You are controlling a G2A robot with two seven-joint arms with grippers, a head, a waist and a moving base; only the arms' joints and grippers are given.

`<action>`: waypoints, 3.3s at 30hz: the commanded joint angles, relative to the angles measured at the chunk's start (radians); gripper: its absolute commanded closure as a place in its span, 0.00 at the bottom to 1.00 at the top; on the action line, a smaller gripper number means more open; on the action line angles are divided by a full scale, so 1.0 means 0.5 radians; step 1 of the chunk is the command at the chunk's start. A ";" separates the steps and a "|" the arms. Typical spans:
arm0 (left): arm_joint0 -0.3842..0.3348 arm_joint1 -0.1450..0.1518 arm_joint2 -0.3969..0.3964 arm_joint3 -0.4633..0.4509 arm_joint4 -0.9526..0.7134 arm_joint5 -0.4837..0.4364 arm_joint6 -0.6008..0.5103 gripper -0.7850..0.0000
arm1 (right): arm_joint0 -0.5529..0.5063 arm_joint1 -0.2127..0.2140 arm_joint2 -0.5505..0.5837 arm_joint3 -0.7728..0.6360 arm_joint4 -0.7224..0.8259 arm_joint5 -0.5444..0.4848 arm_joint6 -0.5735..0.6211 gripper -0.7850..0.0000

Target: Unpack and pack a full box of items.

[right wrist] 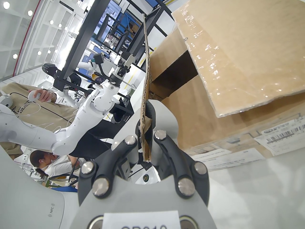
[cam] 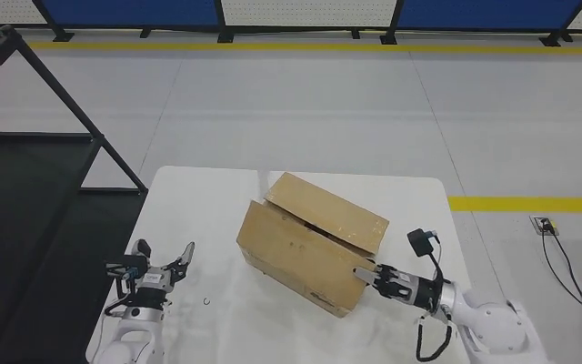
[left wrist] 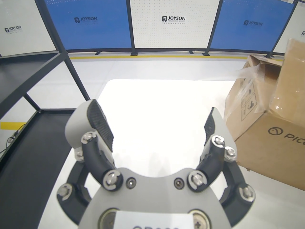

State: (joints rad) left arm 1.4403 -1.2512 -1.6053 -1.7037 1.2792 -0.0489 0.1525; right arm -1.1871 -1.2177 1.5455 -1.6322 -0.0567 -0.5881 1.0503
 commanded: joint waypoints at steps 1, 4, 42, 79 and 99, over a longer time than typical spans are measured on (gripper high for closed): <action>-0.007 0.003 0.001 0.000 0.025 -0.035 -0.008 0.00 | -0.016 0.011 0.016 -0.017 0.036 -0.015 0.020 0.00; -0.013 0.009 -0.010 -0.009 0.064 -0.079 -0.014 0.00 | -0.068 0.029 0.069 -0.058 0.109 -0.062 0.029 0.00; -0.674 0.027 0.344 0.536 0.523 -0.510 -0.193 0.00 | -0.300 0.108 0.228 0.026 0.081 0.144 -0.469 0.00; -0.446 0.065 0.367 0.377 0.508 -0.645 0.012 0.00 | 0.455 0.095 -0.243 0.643 0.320 0.438 -0.504 0.00; -0.319 0.067 0.293 0.318 0.411 -0.326 -0.027 0.00 | 0.334 0.122 -0.148 0.511 0.305 0.315 -0.771 0.00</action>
State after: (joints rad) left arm 1.2802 -1.2163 -1.4524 -1.5440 1.4897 -0.2552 0.1529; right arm -0.9990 -1.1597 1.4555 -1.3565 0.0923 -0.4185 0.6711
